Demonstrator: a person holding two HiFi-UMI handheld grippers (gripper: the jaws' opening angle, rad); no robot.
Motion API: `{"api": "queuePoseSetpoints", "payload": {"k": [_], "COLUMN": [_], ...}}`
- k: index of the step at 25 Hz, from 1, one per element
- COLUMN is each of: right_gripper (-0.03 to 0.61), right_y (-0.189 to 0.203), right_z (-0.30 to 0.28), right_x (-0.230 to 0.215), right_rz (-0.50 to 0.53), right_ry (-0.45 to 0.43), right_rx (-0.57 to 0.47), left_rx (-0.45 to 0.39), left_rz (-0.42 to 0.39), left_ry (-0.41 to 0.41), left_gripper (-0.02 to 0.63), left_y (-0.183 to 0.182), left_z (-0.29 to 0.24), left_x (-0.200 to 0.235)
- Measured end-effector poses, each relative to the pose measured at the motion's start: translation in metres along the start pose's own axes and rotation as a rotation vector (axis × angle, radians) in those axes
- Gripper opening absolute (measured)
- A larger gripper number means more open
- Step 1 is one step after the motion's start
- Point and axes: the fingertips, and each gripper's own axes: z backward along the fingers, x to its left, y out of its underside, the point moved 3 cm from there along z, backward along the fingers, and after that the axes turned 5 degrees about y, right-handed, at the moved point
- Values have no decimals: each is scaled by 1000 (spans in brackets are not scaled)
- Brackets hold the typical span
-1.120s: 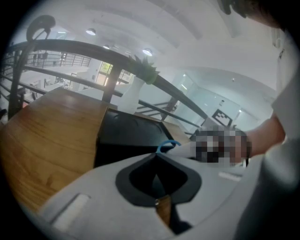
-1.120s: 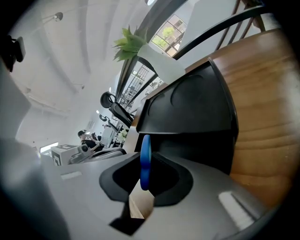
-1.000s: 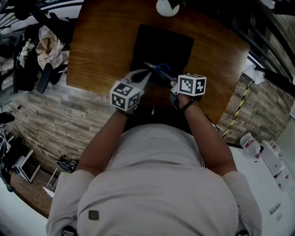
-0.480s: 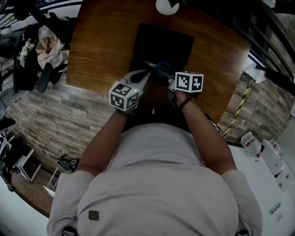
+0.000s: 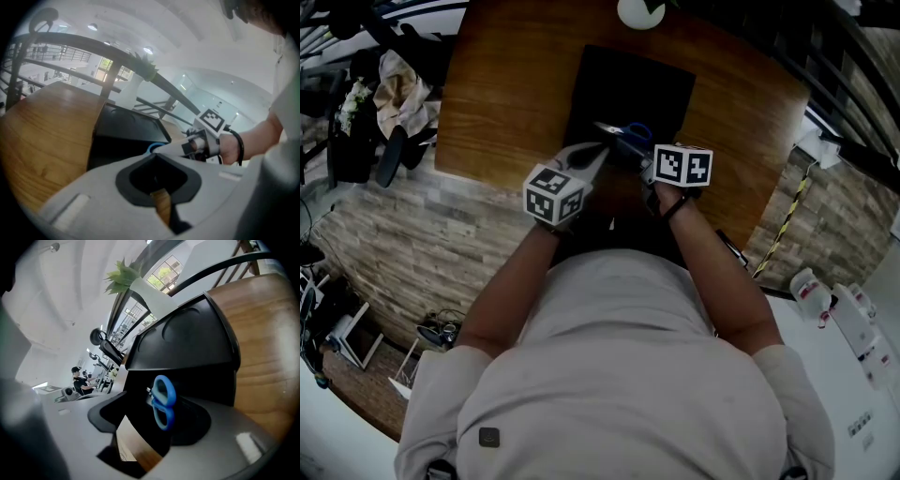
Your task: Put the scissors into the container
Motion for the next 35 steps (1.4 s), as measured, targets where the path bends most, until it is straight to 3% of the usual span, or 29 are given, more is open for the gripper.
{"api": "queuePoseSetpoints", "payload": {"k": [7, 19, 30, 35], "right_gripper": [325, 351, 353, 308], "right_y": [-2, -4, 11, 13], "right_z": [6, 34, 50, 63], "right_x": [1, 4, 25, 38], "right_rz": [20, 53, 93, 124], "right_ry": [31, 86, 91, 101], "right_rx": [-10, -67, -140, -193], "left_rx": [-2, -13, -29, -33], "left_rz": [13, -13, -65, -86], "left_ry": [2, 13, 33, 45], "left_gripper": [3, 3, 3, 3], "left_y": [1, -1, -2, -3], "left_z": [1, 16, 32, 40], "left_x": [-1, -17, -37, -49]}}
